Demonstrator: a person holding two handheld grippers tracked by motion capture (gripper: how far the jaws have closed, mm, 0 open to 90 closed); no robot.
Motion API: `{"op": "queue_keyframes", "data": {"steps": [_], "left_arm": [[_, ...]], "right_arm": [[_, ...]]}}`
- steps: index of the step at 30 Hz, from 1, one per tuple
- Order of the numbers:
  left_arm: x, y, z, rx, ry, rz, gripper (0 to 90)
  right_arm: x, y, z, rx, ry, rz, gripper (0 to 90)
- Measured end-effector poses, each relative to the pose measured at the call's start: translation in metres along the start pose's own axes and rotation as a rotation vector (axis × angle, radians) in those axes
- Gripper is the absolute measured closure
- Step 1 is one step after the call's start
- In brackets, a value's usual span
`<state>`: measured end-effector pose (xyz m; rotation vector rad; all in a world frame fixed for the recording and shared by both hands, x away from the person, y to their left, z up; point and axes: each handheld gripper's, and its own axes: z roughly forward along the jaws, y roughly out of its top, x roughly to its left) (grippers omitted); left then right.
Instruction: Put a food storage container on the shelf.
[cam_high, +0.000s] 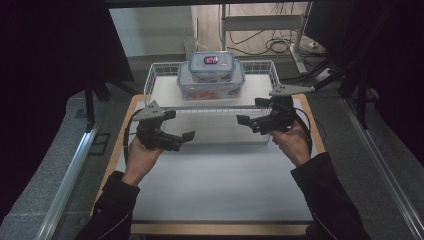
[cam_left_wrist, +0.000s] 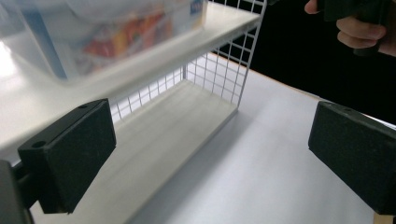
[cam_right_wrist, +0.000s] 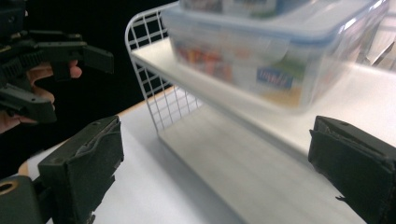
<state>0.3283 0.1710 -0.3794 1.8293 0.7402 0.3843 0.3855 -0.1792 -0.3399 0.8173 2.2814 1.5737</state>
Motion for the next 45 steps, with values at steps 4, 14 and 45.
{"op": "queue_keyframes", "data": {"steps": [4,14,45], "left_arm": [[-0.005,-0.018,0.001,0.002,-0.007,-0.013,0.6],[-0.017,-0.067,-0.003,0.014,0.035,-0.015,0.8],[-0.042,-0.158,0.000,0.265,0.149,0.016,1.1]], "right_arm": [[0.006,-0.020,0.000,0.028,-0.007,-0.018,2.3],[0.008,-0.079,0.002,0.086,-0.026,-0.019,1.1],[0.030,-0.184,-0.004,0.262,-0.047,0.034,1.2]]}}
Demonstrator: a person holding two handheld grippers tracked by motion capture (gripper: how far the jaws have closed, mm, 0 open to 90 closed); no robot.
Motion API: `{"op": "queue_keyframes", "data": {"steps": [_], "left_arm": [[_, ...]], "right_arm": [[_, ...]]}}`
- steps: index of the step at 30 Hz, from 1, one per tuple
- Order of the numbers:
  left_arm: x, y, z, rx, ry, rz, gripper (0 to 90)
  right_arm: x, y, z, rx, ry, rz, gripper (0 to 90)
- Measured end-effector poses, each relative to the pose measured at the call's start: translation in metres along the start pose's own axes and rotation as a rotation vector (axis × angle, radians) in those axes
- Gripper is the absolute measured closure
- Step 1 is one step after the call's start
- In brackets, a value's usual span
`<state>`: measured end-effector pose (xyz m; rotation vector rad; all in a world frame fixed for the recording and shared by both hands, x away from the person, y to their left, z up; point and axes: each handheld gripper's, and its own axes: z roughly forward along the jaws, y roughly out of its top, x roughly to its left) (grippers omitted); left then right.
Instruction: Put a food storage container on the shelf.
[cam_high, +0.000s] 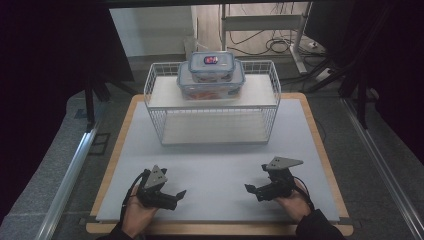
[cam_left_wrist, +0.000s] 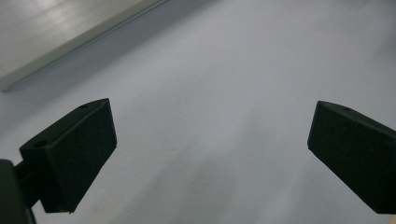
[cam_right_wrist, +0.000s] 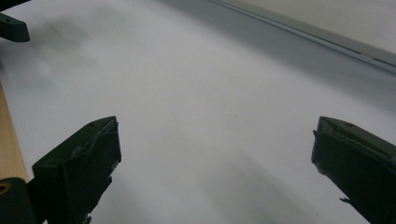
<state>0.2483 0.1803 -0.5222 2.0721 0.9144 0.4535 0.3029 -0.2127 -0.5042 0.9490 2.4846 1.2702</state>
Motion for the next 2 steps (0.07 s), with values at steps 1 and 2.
{"op": "queue_keyframes", "data": {"steps": [1,2], "left_arm": [[0.0004,0.0000,0.0003,0.000,-0.003,-0.005,1.0],[0.0006,0.0003,0.0007,-0.003,-0.006,-0.008,1.1]], "right_arm": [[-0.0005,0.0000,0.0003,-0.002,-0.004,0.003,1.4],[-0.0012,0.0001,0.0004,-0.004,-0.007,0.006,1.5]]}}
